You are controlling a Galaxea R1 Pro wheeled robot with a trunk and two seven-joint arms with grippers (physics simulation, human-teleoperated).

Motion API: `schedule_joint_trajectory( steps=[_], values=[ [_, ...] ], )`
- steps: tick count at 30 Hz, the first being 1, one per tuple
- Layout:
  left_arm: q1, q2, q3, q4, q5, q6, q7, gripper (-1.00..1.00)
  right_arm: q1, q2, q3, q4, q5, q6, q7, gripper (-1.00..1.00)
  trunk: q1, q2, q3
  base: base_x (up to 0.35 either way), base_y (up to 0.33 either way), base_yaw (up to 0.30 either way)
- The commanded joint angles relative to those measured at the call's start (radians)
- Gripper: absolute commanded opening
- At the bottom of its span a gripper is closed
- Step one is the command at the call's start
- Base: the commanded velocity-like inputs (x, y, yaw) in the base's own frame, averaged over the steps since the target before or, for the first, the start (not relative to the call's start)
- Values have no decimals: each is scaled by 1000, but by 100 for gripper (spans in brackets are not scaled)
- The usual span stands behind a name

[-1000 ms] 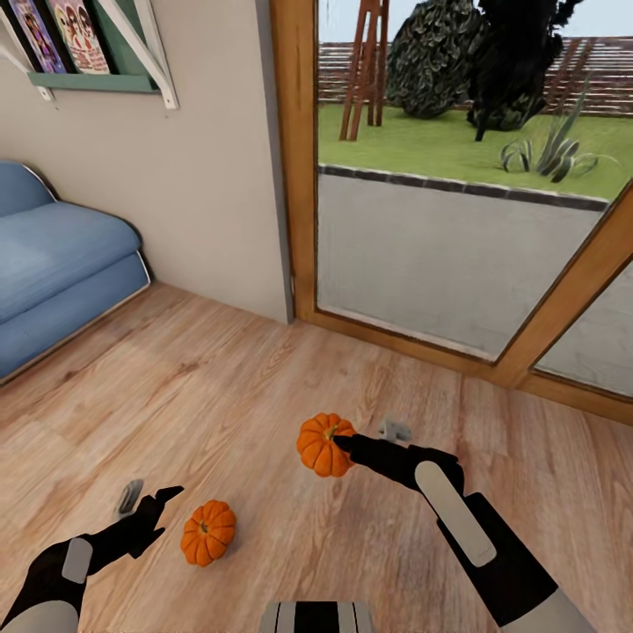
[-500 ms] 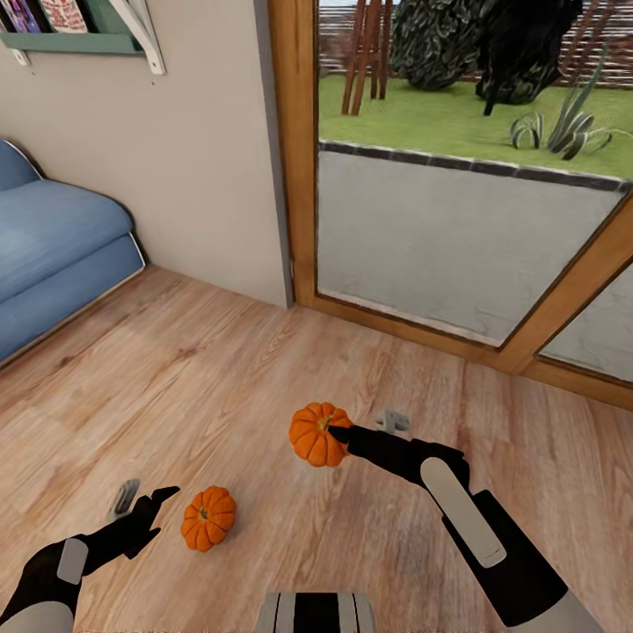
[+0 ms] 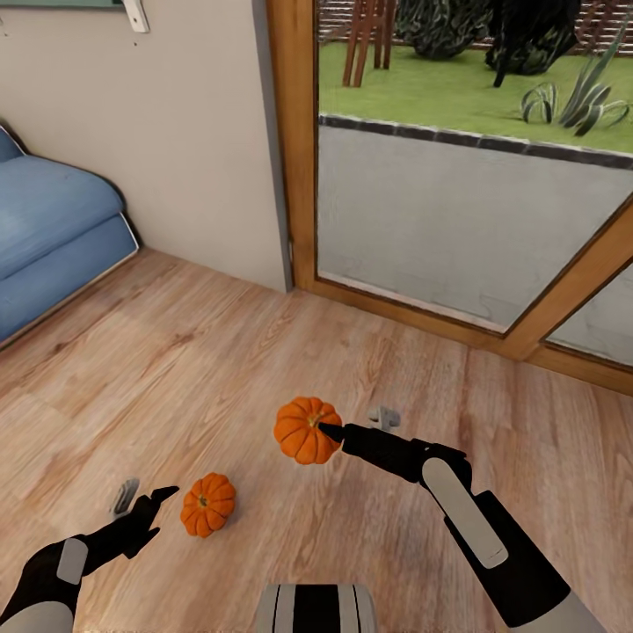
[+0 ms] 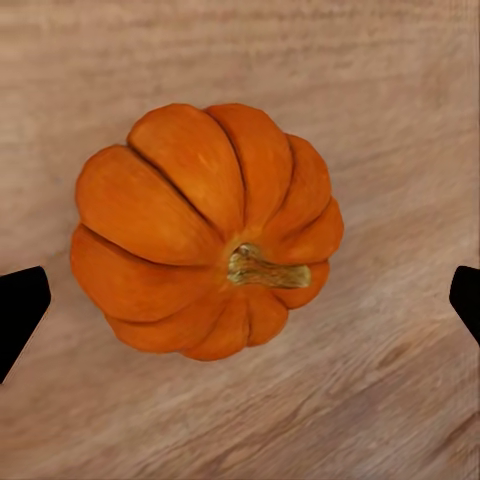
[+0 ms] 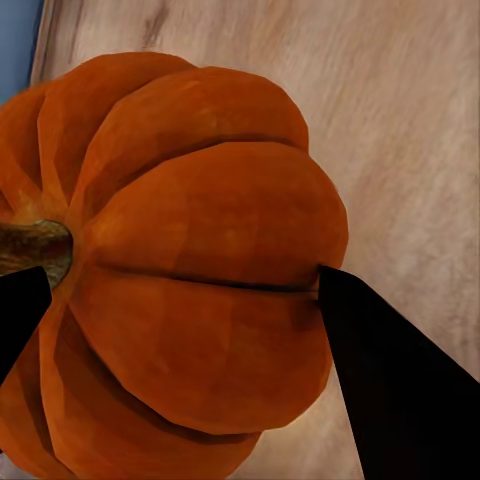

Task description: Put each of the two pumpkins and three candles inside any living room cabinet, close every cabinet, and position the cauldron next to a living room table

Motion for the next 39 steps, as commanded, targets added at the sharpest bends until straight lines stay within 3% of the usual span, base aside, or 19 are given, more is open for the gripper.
schedule_joint_trajectory(
  steps=[1, 32, 39],
  values=[
    [0, 0, 0, 0, 0, -1, 0, 100, 0, 0, 0, 0, -4, -1, 3, -100, 0, 0, -4, 0, 0, 0],
    [0, 15, -6, 0, -3, 2, -16, 100, 0, 2, 0, 4, -2, -2, 0, -100, 14, -8, -124, 0, 0, 0],
    [0, 15, -13, 0, -5, 2, -75, 100, 0, 2, 0, 4, -2, -2, 0, -100, 14, -8, -124, 0, 0, 0]
  ],
)
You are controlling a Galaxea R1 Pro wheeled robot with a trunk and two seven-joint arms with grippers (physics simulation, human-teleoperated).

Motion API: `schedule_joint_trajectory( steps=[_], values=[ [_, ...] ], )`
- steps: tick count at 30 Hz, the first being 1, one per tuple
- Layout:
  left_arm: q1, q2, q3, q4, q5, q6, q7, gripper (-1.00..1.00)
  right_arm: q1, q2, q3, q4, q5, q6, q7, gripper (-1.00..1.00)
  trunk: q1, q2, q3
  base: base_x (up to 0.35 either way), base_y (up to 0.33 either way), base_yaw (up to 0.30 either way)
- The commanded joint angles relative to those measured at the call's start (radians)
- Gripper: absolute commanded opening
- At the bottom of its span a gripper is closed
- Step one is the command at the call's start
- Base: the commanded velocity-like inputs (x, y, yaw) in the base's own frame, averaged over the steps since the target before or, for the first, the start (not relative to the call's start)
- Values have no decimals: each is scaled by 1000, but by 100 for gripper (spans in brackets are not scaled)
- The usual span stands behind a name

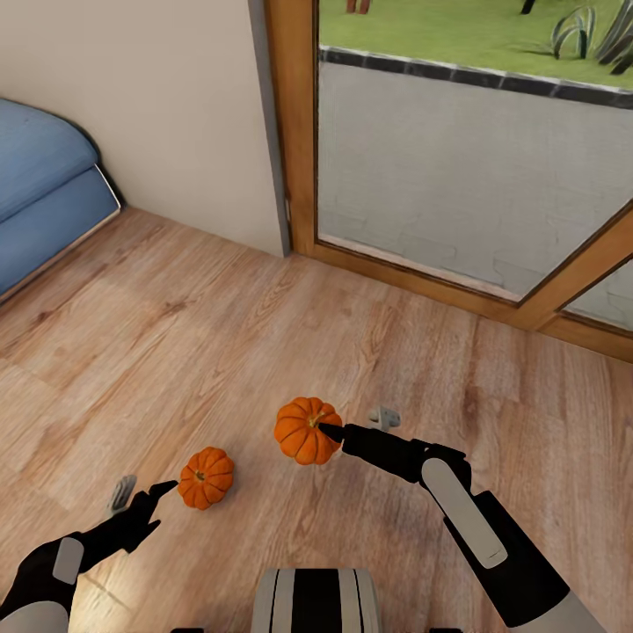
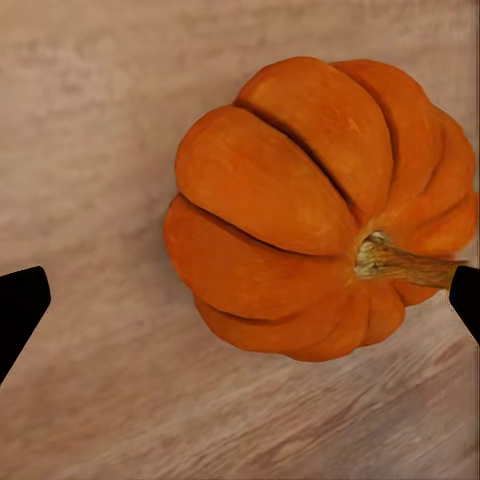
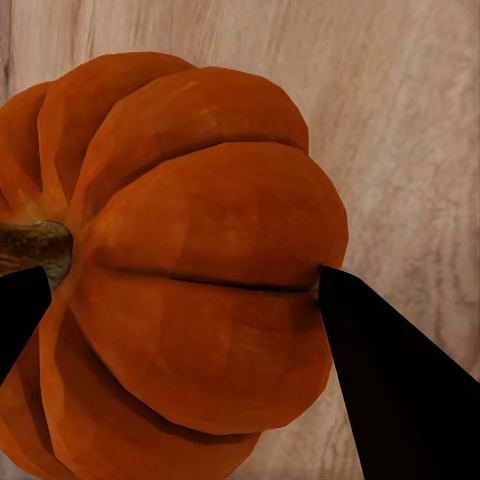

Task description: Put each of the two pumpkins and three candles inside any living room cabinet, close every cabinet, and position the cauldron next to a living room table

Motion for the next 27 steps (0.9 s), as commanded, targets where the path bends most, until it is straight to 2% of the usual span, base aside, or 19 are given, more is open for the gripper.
schedule_joint_trajectory(
  steps=[1, 3, 9, 14, 20, 25, 27],
  values=[
    [0, 0, 0, 0, 0, -1, -2, 100, 0, 0, 0, 0, -2, -1, 3, -100, 0, 0, 0, 0, 0, 0],
    [0, 0, 0, 0, 0, 0, -6, 100, 0, 0, 0, 0, -2, 0, 3, -100, 0, 0, 0, 0, 0, 0],
    [0, 0, 0, -1, 0, -1, -8, 100, 0, 0, 0, 0, -1, -1, 3, -100, 3, -1, -23, 0, 0, 0],
    [0, 1, -1, -1, 0, -2, -9, 100, 0, 0, 0, 0, -1, -1, 3, -100, 4, -2, -31, 0, 0, 0],
    [0, 0, -3, -1, -3, -5, -58, 100, 0, 0, 0, 0, -1, -2, 3, -100, 6, -3, -54, 0, 0, 0],
    [0, 0, -3, -1, -3, -6, -63, 100, 0, 0, 0, 0, -1, -2, 3, -100, 9, -4, -73, 0, 0, 0],
    [0, 0, -3, -1, -4, -6, -63, 100, 0, 0, 0, 0, -1, -2, 3, -100, 9, -4, -73, 0, 0, 0]
  ],
)
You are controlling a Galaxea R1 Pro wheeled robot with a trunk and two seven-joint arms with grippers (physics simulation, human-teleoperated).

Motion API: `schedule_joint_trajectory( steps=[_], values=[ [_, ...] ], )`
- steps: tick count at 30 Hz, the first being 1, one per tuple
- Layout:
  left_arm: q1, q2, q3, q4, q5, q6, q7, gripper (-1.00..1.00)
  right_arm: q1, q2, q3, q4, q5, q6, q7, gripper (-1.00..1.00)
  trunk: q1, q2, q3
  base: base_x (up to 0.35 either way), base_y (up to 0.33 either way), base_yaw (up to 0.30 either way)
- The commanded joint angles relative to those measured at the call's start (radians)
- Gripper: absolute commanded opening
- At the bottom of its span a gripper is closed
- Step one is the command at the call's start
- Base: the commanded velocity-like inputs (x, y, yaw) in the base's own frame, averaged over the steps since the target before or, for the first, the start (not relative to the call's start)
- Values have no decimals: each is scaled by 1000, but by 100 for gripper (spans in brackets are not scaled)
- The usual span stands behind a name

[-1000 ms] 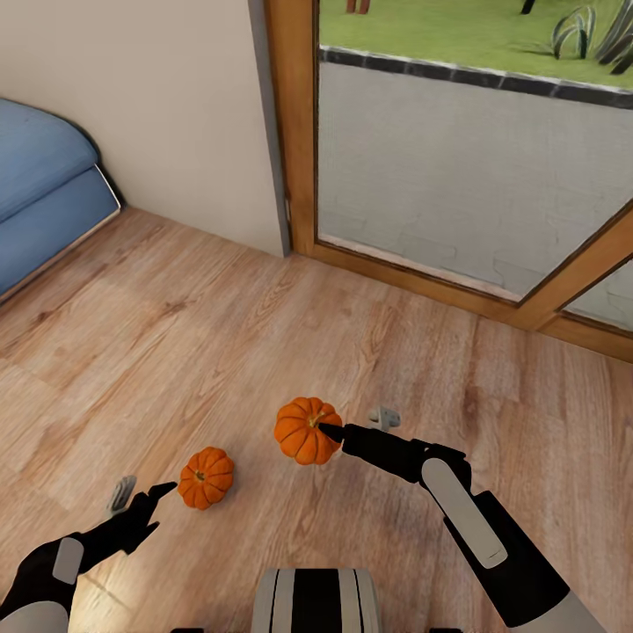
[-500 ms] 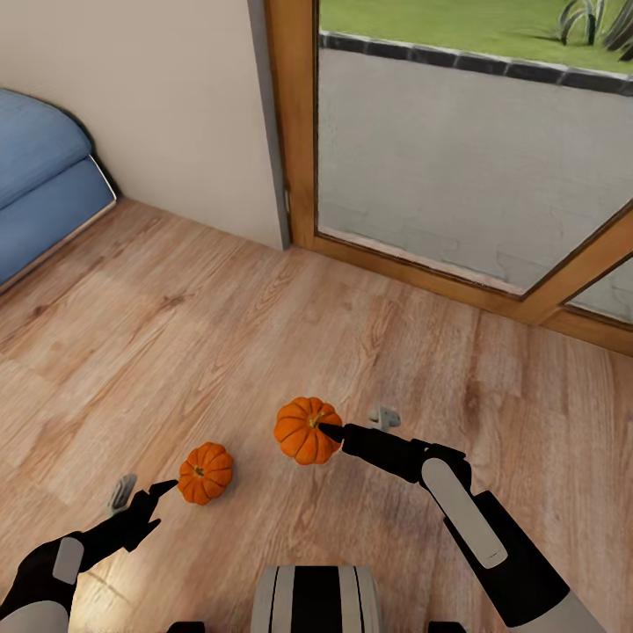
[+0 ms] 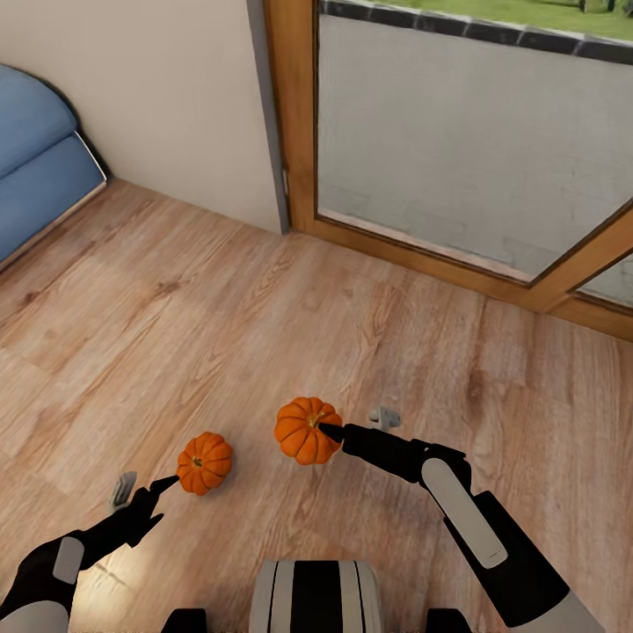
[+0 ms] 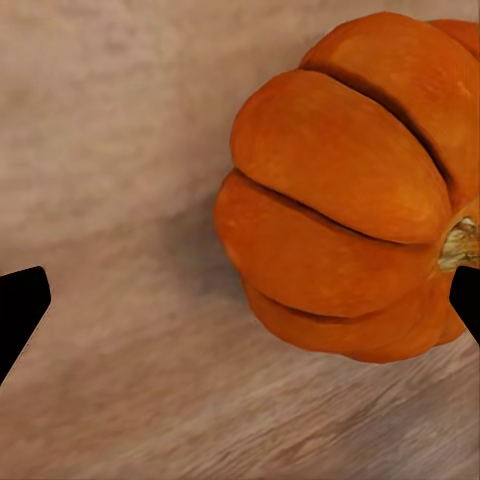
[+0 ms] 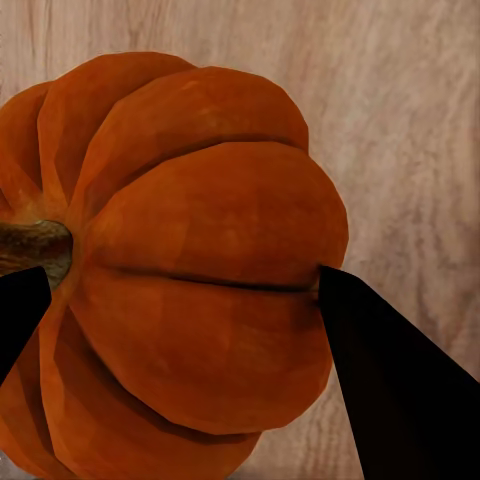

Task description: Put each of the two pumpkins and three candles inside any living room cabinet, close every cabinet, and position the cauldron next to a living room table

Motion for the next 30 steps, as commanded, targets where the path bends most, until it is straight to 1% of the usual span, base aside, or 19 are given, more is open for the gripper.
schedule_joint_trajectory(
  steps=[1, 5, 12, 30],
  values=[
    [0, 0, 0, 0, 0, 0, 0, 100, 0, 0, 0, 0, -2, 0, 3, -100, 0, 0, 0, 0, 0, 0],
    [0, 1, 1, 0, -1, 0, 0, 100, 0, 1, 0, 0, -2, 0, 3, -100, 0, 0, 0, 0, -17, 0],
    [0, 1, 1, 0, -1, 0, 0, 100, 0, 2, 0, 0, -2, 0, 3, -100, 0, 0, 0, 0, -141, 0],
    [0, 1, 1, 0, -1, 0, 0, 100, 0, 6, 0, 0, -1, 0, 2, -100, 0, 0, 0, 11, -18, 0]
  ],
)
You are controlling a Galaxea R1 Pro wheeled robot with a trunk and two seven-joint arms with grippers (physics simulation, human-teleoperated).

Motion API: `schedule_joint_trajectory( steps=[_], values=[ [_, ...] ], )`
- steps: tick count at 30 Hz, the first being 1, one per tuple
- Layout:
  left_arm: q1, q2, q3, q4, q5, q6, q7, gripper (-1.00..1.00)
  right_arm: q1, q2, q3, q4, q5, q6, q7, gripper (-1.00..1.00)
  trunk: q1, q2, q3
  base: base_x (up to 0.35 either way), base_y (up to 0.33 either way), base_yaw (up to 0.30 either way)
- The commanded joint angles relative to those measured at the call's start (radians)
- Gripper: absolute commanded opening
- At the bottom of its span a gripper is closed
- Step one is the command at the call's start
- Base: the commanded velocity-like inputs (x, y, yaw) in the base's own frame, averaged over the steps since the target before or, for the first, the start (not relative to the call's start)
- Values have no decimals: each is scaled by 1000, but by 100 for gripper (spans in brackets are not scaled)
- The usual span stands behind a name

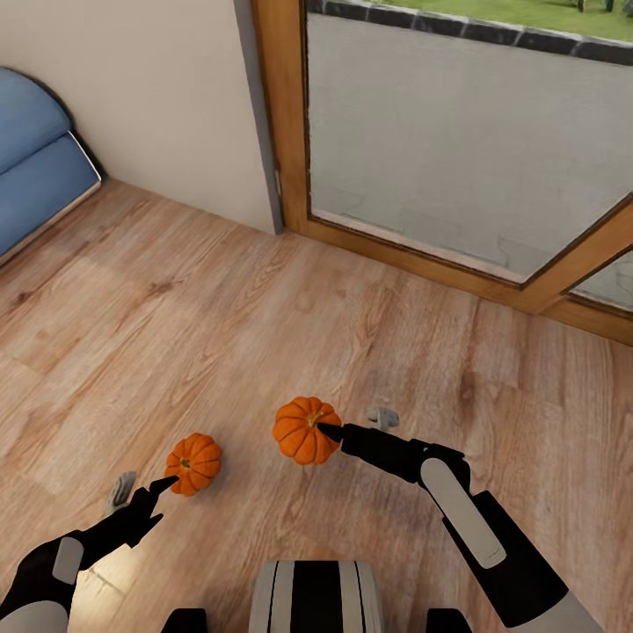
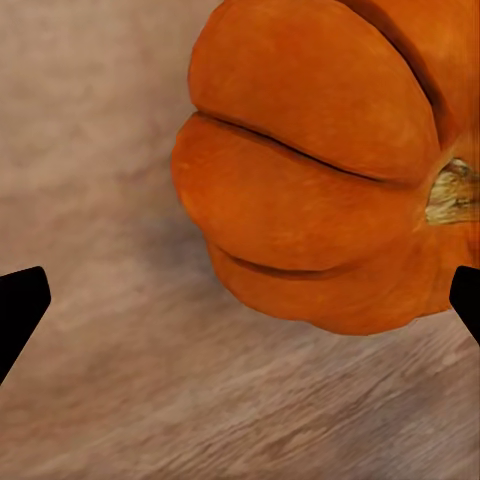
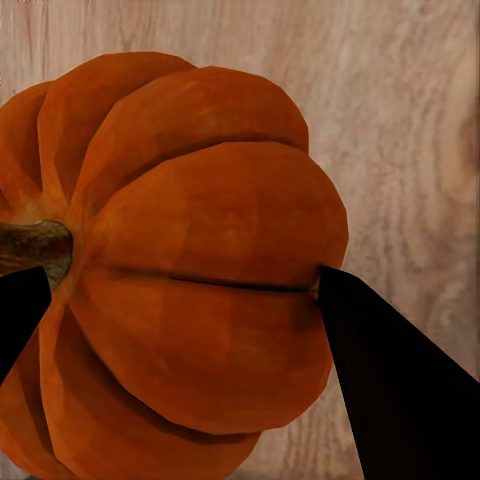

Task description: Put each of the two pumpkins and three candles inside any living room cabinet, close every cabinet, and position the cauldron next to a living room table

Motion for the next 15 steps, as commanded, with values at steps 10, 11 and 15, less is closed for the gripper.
schedule_joint_trajectory(
  steps=[10, 11, 15],
  values=[
    [0, 0, 0, 0, 0, 0, 0, 100, 0, 2, 0, 0, -2, 0, 3, -100, 0, 0, 0, 100, -4, 0],
    [0, 0, 0, 0, 0, 0, 0, 100, 0, 2, 0, 0, -2, 0, 3, -100, 0, 0, 0, 13, 0, 0],
    [1, 2, 0, 0, 0, 0, 0, 100, 0, 3, 0, 0, -2, 0, 3, -100, 0, 0, 0, 17, 0, 0]
  ],
)
